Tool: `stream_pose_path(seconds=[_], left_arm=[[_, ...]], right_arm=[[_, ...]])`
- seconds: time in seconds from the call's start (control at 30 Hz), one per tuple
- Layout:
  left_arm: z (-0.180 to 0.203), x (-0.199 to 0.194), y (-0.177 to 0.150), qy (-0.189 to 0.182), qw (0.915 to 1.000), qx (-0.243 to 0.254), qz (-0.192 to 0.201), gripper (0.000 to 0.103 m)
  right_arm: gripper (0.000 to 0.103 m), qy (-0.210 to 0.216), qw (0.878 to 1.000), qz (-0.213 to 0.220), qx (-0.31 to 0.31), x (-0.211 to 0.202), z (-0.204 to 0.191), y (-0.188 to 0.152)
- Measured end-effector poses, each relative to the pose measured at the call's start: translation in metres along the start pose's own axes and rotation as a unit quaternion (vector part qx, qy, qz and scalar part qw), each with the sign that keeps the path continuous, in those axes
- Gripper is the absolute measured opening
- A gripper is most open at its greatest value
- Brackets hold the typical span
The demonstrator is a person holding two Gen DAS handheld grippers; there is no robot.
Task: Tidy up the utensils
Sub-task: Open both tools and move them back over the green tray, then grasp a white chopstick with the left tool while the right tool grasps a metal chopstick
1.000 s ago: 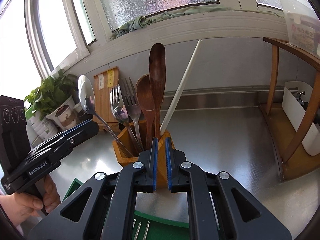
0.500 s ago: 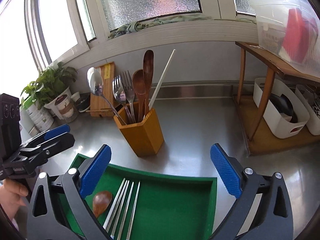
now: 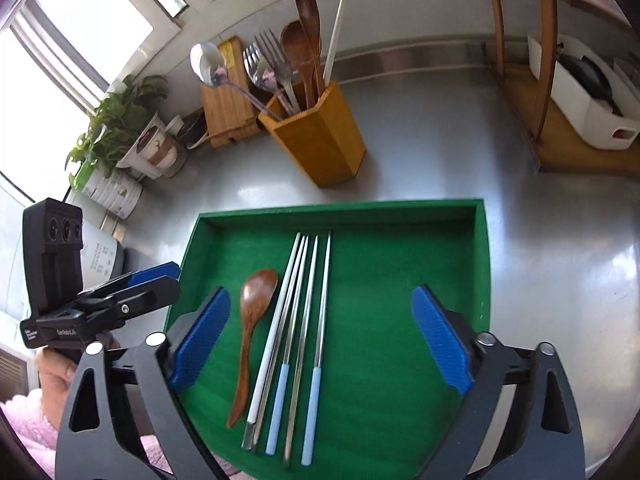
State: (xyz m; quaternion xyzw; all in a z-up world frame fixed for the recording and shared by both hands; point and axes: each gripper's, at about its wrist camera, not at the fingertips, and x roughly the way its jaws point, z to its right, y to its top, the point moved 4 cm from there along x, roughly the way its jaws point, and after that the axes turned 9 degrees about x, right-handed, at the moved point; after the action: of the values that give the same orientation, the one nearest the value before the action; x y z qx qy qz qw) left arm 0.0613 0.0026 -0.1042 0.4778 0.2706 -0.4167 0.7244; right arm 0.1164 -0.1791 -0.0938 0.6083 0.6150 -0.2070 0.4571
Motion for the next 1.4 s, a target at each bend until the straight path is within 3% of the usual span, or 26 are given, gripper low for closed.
stream_pose_path(seconds=[0.03,0.1,0.13,0.2,0.3,0.57,0.93,1.07,1.27,1.37,1.4], left_arm=[[0.001,0.002,-0.004,0.0,1.0,0.002,-0.007,0.089],[0.001,0.008,-0.009,-0.002,0.9998,0.002,-0.022,0.066],[0.001,0.011,-0.012,-0.001,0.9996,0.002,-0.029,0.06],[-0.001,0.018,-0.018,0.012,0.999,0.007,-0.042,0.036],[0.0,0.028,-0.025,0.026,0.9978,0.023,-0.056,0.025],[0.016,0.04,-0.032,0.039,0.9956,0.078,-0.032,0.025],[0.019,0.044,-0.032,0.083,0.9907,0.102,-0.037,0.025],[0.017,0.045,-0.032,0.084,0.9904,0.1,-0.046,0.028],[0.019,0.047,-0.031,0.115,0.9861,0.107,-0.055,0.04],[0.018,0.047,-0.031,0.119,0.9862,0.103,-0.051,0.039],[0.018,0.042,-0.029,0.115,0.988,0.096,-0.035,0.033]], right_arm=[[0.056,-0.001,1.0,-0.014,0.002,0.005,0.0,-0.003],[0.035,-0.01,0.999,-0.036,0.002,0.015,-0.001,-0.01],[0.026,-0.014,0.999,-0.043,-0.002,0.02,-0.001,-0.013],[0.019,-0.021,0.998,-0.056,-0.013,0.028,-0.003,-0.021],[0.018,-0.014,0.997,-0.072,-0.02,0.039,-0.007,-0.03],[0.014,-0.056,0.994,-0.07,-0.062,0.057,-0.011,-0.042],[0.008,-0.098,0.987,-0.071,-0.104,0.063,-0.01,-0.048],[0.008,-0.12,0.986,-0.074,-0.093,0.059,-0.002,-0.044],[0.009,-0.125,0.987,-0.087,-0.05,0.054,0.012,-0.039],[0.009,-0.129,0.987,-0.086,-0.048,0.052,0.015,-0.04],[0.009,-0.127,0.987,-0.087,-0.046,0.052,0.015,-0.04]])
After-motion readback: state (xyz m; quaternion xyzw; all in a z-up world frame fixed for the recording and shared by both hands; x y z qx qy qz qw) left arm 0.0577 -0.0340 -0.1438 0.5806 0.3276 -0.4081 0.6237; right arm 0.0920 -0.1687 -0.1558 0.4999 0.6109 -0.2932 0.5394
